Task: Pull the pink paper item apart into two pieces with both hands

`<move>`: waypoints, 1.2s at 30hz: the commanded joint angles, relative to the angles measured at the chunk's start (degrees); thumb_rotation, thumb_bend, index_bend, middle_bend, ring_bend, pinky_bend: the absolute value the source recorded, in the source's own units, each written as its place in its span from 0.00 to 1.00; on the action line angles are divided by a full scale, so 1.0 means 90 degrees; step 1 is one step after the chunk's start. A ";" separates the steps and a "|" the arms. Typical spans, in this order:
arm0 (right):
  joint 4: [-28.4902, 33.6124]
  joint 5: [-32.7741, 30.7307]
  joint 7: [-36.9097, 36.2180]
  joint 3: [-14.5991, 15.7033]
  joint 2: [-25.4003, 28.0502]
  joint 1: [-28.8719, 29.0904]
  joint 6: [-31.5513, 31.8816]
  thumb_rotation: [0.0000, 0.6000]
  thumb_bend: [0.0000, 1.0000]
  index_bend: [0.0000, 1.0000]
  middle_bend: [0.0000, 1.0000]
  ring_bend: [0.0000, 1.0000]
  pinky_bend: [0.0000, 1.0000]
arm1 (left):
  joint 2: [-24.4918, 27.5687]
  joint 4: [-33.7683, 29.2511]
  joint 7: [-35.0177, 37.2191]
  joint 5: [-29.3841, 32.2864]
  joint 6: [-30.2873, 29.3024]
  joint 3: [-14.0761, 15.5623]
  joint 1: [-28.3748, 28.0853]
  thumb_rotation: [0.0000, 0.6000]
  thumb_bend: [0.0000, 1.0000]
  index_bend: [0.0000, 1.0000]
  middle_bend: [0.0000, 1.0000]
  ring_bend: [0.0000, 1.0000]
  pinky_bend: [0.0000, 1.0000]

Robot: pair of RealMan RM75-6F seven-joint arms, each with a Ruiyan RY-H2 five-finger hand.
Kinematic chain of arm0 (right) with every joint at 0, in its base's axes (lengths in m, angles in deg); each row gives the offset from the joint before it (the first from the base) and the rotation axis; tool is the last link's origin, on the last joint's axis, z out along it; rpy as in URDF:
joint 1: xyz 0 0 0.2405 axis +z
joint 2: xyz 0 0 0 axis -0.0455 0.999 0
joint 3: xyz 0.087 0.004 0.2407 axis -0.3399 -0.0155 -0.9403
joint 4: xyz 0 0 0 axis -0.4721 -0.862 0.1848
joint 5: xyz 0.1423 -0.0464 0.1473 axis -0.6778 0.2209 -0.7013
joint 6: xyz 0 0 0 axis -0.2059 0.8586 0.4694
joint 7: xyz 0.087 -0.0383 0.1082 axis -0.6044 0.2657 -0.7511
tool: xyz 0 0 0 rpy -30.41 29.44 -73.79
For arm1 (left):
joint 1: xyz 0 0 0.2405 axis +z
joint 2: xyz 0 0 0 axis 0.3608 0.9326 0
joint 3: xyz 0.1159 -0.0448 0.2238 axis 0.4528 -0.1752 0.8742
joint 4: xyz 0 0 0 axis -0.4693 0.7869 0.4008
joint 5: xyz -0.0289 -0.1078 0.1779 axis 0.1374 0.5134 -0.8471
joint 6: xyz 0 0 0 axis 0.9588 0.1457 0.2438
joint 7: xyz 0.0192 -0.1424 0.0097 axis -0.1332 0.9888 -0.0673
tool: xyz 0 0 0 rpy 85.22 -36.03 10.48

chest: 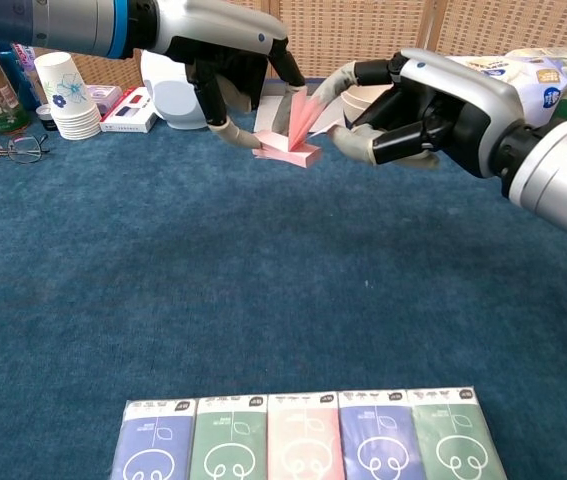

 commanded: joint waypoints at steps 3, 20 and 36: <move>0.0018 0.0010 -0.0002 0.0004 0.0003 0.0009 -0.0002 1.00 0.49 0.40 1.00 1.00 1.00 | -0.0004 0.0007 -0.0007 0.0016 0.0003 -0.0007 -0.0008 1.00 0.39 0.65 1.00 1.00 1.00; 0.0071 -0.0006 0.0048 0.0018 0.0035 0.0059 -0.0072 1.00 0.49 0.37 1.00 1.00 1.00 | -0.0053 0.0026 -0.0032 0.0055 0.0090 0.0043 -0.0032 1.00 0.39 0.65 1.00 1.00 1.00; 0.0070 -0.0061 0.0089 0.0031 0.0042 0.0075 -0.0117 1.00 0.52 0.32 1.00 1.00 1.00 | -0.0076 0.0050 -0.0030 0.0043 0.0121 0.0066 -0.0052 1.00 0.39 0.66 1.00 1.00 1.00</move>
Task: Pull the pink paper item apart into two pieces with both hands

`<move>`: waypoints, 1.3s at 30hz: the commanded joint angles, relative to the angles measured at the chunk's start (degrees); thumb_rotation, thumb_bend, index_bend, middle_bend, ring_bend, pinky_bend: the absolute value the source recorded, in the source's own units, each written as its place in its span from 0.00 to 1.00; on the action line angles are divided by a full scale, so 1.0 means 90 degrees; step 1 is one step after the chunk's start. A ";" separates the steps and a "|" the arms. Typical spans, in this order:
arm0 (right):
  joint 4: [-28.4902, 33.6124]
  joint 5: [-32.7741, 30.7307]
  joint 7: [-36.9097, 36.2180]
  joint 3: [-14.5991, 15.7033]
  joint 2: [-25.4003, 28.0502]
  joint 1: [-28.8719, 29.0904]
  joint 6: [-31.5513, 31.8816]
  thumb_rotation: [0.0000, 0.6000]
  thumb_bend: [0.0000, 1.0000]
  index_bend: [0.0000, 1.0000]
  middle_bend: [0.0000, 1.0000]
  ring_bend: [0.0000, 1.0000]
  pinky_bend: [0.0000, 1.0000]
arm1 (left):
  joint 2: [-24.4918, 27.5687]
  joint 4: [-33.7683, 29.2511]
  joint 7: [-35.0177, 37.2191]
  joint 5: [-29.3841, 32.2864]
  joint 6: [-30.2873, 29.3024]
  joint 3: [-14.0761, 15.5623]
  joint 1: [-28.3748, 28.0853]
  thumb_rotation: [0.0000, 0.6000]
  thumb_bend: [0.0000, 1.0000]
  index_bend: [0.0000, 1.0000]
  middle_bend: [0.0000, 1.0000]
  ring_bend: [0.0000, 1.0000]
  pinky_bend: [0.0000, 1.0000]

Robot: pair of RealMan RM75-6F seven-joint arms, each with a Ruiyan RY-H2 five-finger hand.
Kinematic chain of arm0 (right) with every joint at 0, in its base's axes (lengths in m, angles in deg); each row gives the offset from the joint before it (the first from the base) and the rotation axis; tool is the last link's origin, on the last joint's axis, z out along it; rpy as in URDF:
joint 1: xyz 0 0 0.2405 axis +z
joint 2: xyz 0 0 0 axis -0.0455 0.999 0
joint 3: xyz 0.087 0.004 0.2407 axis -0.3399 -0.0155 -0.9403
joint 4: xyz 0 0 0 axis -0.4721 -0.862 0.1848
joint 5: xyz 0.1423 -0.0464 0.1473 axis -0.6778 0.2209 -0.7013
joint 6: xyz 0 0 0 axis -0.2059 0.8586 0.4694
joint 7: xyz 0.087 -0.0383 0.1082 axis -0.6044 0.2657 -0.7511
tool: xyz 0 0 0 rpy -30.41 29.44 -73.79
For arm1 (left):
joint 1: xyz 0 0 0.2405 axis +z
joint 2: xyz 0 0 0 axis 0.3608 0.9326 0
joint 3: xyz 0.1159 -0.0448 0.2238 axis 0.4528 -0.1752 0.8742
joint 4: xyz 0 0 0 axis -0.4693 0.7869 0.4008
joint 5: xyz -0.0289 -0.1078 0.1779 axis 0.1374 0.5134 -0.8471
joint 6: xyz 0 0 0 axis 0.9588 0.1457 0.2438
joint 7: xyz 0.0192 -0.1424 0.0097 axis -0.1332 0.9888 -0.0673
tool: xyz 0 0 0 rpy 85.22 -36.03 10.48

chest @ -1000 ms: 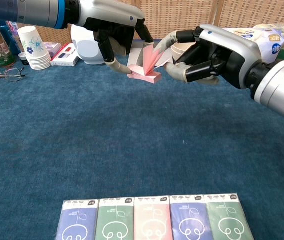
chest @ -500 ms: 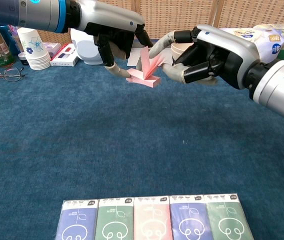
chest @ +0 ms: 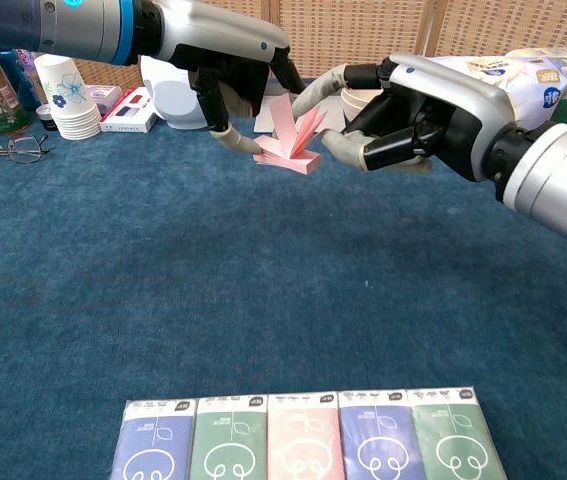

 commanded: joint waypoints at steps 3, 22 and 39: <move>-0.0057 -0.0077 -0.0036 -0.0022 0.0032 -0.0018 -0.0019 1.00 0.52 0.32 1.00 1.00 1.00 | -0.0001 0.0001 -0.0006 -0.0004 0.0007 0.0030 0.0013 1.00 0.39 0.66 1.00 1.00 1.00; -0.0023 -0.0025 0.0015 0.0036 0.0035 0.0030 -0.0097 1.00 0.53 0.35 1.00 1.00 1.00 | -0.0023 0.0054 0.0018 0.0016 0.0022 -0.0004 -0.0025 1.00 0.39 0.66 1.00 1.00 1.00; -0.0090 -0.0026 -0.0031 0.0041 0.0031 0.0012 -0.0072 1.00 0.53 0.38 1.00 1.00 1.00 | -0.0053 0.0115 0.0057 0.0033 0.0044 0.0011 -0.0027 1.00 0.39 0.66 1.00 1.00 1.00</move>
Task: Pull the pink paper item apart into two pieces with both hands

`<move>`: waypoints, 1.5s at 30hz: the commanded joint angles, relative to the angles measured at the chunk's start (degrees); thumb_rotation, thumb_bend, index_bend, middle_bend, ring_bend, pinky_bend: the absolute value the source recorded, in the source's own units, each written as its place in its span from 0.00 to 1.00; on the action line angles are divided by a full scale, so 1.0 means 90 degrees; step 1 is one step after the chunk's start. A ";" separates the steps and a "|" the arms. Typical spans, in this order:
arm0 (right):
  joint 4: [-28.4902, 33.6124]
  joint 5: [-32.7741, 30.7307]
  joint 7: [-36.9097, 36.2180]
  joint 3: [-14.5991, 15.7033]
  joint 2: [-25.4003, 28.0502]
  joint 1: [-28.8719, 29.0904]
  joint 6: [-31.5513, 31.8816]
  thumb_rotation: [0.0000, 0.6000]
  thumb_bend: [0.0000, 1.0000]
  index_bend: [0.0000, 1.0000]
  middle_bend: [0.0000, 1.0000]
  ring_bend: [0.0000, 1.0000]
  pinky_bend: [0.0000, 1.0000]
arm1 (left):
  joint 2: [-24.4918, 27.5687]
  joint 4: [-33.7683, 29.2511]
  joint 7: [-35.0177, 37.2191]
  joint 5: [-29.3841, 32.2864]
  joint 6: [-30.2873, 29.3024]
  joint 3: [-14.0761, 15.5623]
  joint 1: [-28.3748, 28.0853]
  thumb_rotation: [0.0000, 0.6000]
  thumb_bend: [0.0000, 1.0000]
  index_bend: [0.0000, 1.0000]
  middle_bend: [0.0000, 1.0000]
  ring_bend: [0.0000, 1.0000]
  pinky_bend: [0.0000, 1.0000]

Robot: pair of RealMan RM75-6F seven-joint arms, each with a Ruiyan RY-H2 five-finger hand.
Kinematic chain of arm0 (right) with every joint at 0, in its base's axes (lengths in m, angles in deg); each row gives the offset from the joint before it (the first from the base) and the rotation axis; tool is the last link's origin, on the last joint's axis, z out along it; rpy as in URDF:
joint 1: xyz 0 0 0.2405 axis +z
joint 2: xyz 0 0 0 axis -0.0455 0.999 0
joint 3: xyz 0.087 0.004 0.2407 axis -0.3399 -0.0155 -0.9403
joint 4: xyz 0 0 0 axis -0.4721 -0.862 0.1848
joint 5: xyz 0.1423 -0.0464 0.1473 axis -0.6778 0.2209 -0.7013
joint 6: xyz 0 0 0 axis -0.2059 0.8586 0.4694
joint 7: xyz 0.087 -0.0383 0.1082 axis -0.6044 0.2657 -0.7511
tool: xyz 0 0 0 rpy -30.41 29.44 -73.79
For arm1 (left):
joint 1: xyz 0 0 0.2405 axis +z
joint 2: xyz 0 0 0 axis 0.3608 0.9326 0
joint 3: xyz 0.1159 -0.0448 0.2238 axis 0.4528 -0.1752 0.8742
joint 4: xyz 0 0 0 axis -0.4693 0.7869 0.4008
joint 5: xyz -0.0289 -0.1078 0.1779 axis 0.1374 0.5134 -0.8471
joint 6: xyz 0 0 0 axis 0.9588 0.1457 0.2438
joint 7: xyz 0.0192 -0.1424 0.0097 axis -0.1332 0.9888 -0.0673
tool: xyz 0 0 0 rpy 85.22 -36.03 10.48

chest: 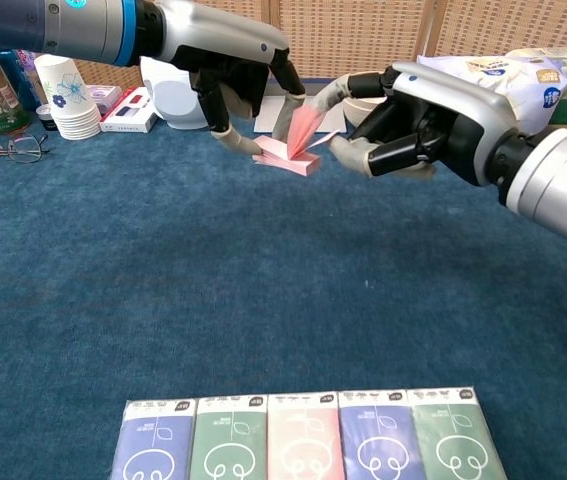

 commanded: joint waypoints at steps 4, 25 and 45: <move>-0.0023 0.0008 -0.0018 0.0000 -0.0020 0.0010 -0.0006 1.00 0.53 0.39 1.00 1.00 1.00 | -0.0023 0.0023 0.0015 -0.0008 0.0009 0.0005 -0.0008 1.00 0.39 0.66 1.00 1.00 1.00; -0.0036 -0.0014 -0.0056 -0.0016 -0.0054 0.0034 -0.0031 1.00 0.46 0.44 1.00 1.00 1.00 | -0.0053 0.0063 0.0020 -0.0002 0.0071 0.0029 -0.0036 1.00 0.39 0.66 1.00 1.00 1.00; -0.0010 -0.0109 0.0076 -0.0061 -0.0101 0.0025 -0.0007 1.00 0.42 0.52 1.00 1.00 1.00 | -0.0074 0.0038 -0.0004 -0.0005 0.0080 0.0032 -0.0055 1.00 0.39 0.66 1.00 1.00 1.00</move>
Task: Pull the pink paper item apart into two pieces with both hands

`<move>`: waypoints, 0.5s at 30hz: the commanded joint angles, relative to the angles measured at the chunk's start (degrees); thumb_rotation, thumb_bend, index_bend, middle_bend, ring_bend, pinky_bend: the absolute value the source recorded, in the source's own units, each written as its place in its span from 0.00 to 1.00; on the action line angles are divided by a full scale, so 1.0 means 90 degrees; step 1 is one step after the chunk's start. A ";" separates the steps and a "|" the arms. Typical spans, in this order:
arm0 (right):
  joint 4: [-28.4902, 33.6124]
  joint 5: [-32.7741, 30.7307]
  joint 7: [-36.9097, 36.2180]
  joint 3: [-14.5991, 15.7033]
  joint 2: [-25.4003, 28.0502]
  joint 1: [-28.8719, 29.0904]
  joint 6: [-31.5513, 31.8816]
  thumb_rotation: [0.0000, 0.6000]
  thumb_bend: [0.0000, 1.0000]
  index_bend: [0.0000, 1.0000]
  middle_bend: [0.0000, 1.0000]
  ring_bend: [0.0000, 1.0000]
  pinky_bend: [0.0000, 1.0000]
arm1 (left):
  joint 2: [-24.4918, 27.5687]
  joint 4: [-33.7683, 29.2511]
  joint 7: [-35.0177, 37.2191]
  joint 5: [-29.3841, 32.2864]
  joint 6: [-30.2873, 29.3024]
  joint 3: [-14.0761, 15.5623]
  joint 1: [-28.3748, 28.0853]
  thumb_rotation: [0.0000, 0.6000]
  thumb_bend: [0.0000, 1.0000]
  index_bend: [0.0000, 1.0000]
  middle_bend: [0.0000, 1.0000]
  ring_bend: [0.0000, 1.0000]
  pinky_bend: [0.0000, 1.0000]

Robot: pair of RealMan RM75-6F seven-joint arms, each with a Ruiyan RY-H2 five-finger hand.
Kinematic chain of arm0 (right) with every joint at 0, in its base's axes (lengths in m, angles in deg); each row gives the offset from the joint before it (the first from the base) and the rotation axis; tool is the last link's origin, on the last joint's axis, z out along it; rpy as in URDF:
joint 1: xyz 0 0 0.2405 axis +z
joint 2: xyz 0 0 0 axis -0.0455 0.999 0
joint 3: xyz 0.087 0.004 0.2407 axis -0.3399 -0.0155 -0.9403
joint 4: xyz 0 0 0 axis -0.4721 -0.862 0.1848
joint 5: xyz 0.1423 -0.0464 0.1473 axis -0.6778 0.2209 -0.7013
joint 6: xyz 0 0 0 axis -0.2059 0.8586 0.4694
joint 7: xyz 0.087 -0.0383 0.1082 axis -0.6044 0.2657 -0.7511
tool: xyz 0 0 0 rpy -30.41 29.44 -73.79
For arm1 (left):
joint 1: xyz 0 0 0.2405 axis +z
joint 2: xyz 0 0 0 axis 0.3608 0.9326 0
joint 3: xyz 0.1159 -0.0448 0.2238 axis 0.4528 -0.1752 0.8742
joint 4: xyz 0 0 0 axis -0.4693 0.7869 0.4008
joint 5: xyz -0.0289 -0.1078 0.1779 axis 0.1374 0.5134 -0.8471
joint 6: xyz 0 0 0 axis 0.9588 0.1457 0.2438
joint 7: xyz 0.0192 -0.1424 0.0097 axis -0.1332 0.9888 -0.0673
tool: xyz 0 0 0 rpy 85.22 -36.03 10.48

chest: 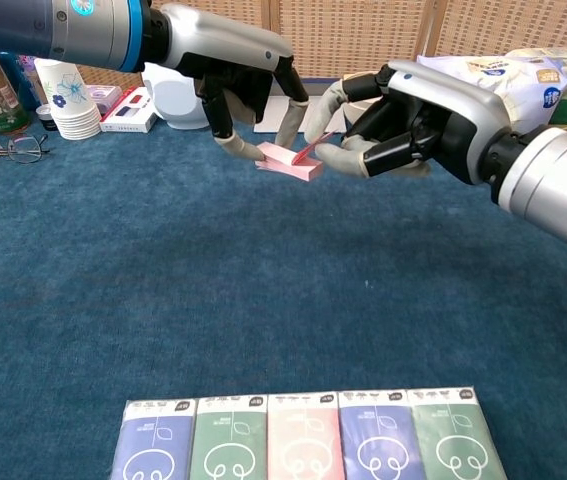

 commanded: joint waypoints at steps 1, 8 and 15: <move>0.0009 -0.0007 0.0021 -0.0005 0.0000 -0.0001 0.0001 1.00 0.42 0.52 1.00 1.00 1.00 | 0.0012 -0.0014 -0.0003 0.0008 0.0019 0.0000 -0.0008 1.00 0.39 0.65 1.00 1.00 1.00; 0.0026 -0.0035 0.0067 -0.0013 -0.0001 -0.0006 0.0000 1.00 0.42 0.55 1.00 1.00 1.00 | 0.0007 -0.0033 -0.0007 0.0009 0.0011 -0.0004 -0.0010 1.00 0.39 0.66 1.00 1.00 1.00; 0.0040 -0.0069 0.0115 -0.0029 -0.0015 -0.0014 0.0006 1.00 0.42 0.59 1.00 1.00 1.00 | 0.0007 -0.0044 -0.0015 0.0011 0.0033 0.0003 -0.0020 1.00 0.39 0.66 1.00 1.00 1.00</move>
